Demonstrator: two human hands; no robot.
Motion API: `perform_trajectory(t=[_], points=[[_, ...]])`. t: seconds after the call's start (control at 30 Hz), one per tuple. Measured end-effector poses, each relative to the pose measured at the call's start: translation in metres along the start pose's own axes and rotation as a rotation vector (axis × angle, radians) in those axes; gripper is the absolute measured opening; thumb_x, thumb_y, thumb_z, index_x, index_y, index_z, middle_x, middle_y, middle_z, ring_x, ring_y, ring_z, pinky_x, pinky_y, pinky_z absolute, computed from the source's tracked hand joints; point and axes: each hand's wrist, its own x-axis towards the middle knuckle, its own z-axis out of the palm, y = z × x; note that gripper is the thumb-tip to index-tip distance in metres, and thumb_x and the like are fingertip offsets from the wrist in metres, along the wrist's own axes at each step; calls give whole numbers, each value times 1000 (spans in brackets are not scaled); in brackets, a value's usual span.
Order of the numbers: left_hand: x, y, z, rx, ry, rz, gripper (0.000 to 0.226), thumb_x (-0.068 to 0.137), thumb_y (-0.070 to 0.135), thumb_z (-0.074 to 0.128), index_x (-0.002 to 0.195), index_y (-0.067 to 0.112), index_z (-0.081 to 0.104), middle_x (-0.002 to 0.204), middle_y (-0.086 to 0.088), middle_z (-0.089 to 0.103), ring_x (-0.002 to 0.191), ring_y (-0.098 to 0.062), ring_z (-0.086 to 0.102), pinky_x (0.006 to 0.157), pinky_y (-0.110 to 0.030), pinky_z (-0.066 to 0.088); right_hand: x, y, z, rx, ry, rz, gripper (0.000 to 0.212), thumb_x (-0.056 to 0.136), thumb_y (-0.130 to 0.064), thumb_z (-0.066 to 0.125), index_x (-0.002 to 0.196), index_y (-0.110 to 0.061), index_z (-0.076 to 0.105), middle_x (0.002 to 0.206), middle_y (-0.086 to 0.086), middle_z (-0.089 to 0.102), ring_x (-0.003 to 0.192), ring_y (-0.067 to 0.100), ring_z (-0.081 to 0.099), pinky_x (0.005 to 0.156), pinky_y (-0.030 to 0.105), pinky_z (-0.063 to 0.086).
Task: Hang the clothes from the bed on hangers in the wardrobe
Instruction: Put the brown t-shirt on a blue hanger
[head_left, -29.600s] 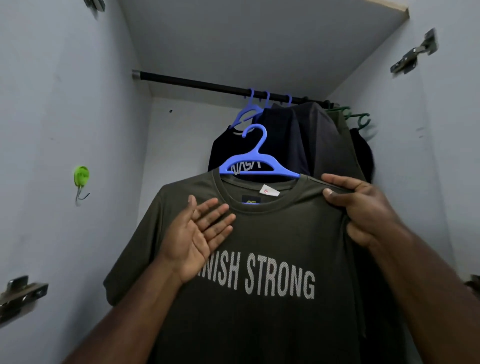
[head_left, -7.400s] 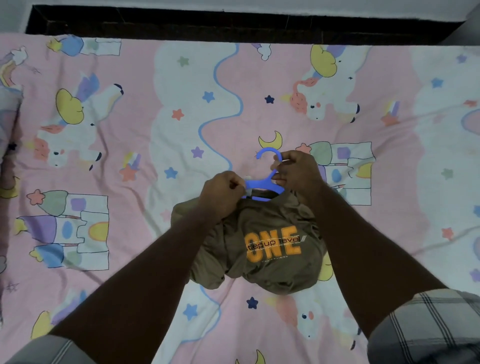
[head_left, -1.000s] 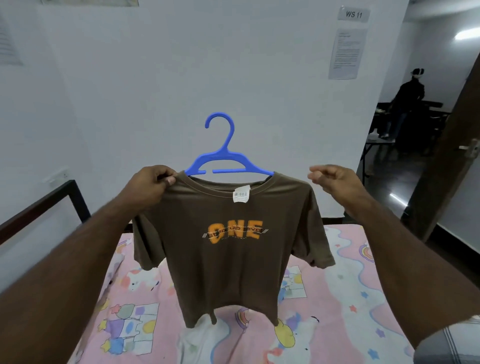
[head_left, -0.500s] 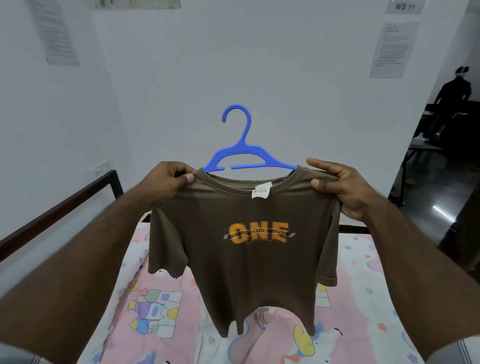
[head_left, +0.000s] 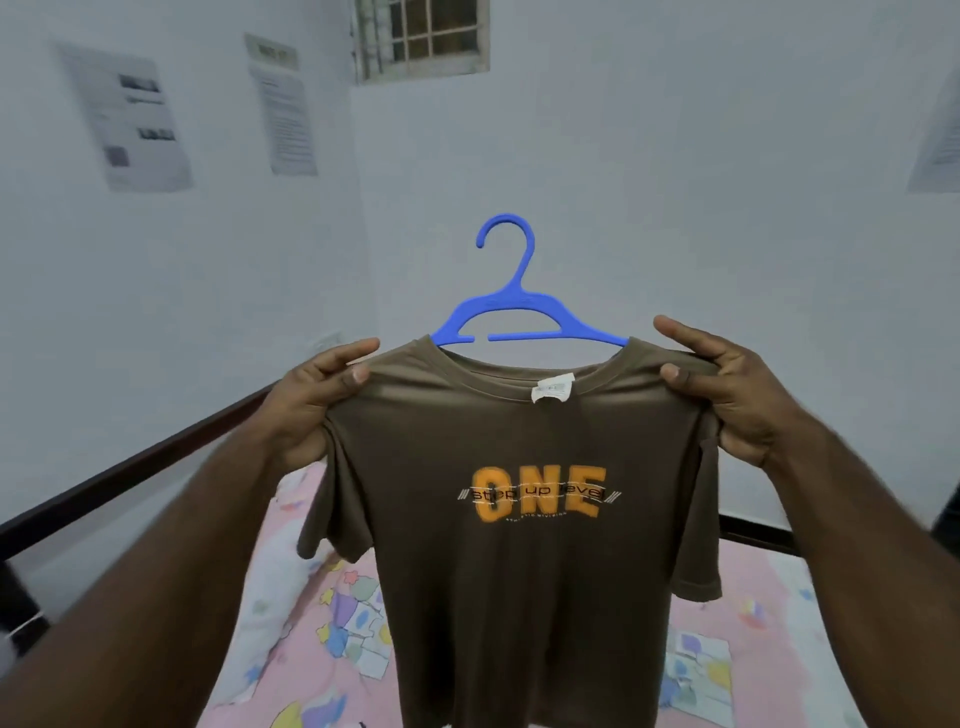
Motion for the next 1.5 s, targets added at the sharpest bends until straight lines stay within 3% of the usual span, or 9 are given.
perform_trajectory(t=[0.1, 0.2, 0.53, 0.73, 0.9, 1.03, 1.13, 1.27, 1.5], points=[[-19, 5, 2, -5, 70, 15, 54, 68, 17, 80, 122, 15, 71, 118, -14, 69, 92, -19, 72, 76, -30, 60, 14, 1, -3, -154, -88, -1, 79, 52, -40, 94, 125, -26, 70, 121, 5, 71, 109, 16, 68, 88, 22, 55], [-43, 13, 6, -24, 145, 44, 46, 76, 9, 73, 122, 12, 68, 113, -13, 73, 88, -19, 73, 73, -29, 60, 28, 4, 3, -184, -137, -22, 91, 35, -55, 97, 117, -23, 74, 122, -2, 71, 114, 11, 66, 87, 18, 54], [-147, 44, -33, 24, 403, 105, 50, 71, 11, 77, 120, 18, 73, 108, -18, 72, 85, -22, 72, 81, -31, 61, 51, 31, 98, 88, -398, 27, 72, 71, 4, 68, 137, -24, 59, 127, 0, 69, 119, 15, 64, 88, 23, 56], [-228, 67, -62, 20, 558, 151, 46, 87, 2, 62, 131, 15, 64, 110, -17, 72, 88, -22, 72, 81, -31, 61, 45, 26, 182, 156, -542, 37, 72, 71, 3, 68, 139, -20, 57, 125, 2, 70, 117, 16, 66, 84, 21, 57], [-309, 89, -88, 48, 688, 190, 48, 84, -1, 62, 130, 14, 64, 125, -14, 69, 102, -24, 70, 91, -34, 58, 17, 17, 262, 171, -650, 32, 84, 53, -15, 81, 135, -19, 61, 121, 2, 72, 111, 15, 69, 81, 21, 57], [-385, 109, -108, 52, 810, 222, 47, 80, -3, 65, 123, 15, 70, 118, -16, 70, 92, -25, 70, 85, -36, 59, -18, 7, 329, 162, -744, 18, 69, 67, -1, 75, 132, -20, 63, 109, -5, 76, 99, 10, 72, 75, 17, 56], [-443, 124, -117, 72, 888, 250, 46, 80, -3, 64, 123, 14, 70, 114, -15, 71, 91, -23, 71, 82, -35, 61, -51, -4, 375, 162, -818, 36, 62, 75, 7, 74, 129, -22, 66, 110, 3, 75, 98, 17, 73, 76, 21, 58], [-512, 141, -118, 129, 987, 276, 39, 89, -5, 56, 120, 16, 68, 101, -9, 75, 81, -17, 73, 69, -27, 61, -91, -19, 423, 181, -889, 44, 56, 74, 2, 78, 123, -25, 71, 109, 8, 75, 96, 22, 73, 76, 26, 59], [-600, 166, -110, 186, 1112, 322, 34, 90, -2, 56, 116, 15, 71, 106, -8, 75, 84, -16, 73, 76, -26, 61, -144, -42, 479, 243, -995, 18, 43, 76, 2, 78, 114, -18, 74, 117, 8, 72, 103, 21, 71, 80, 25, 57]])
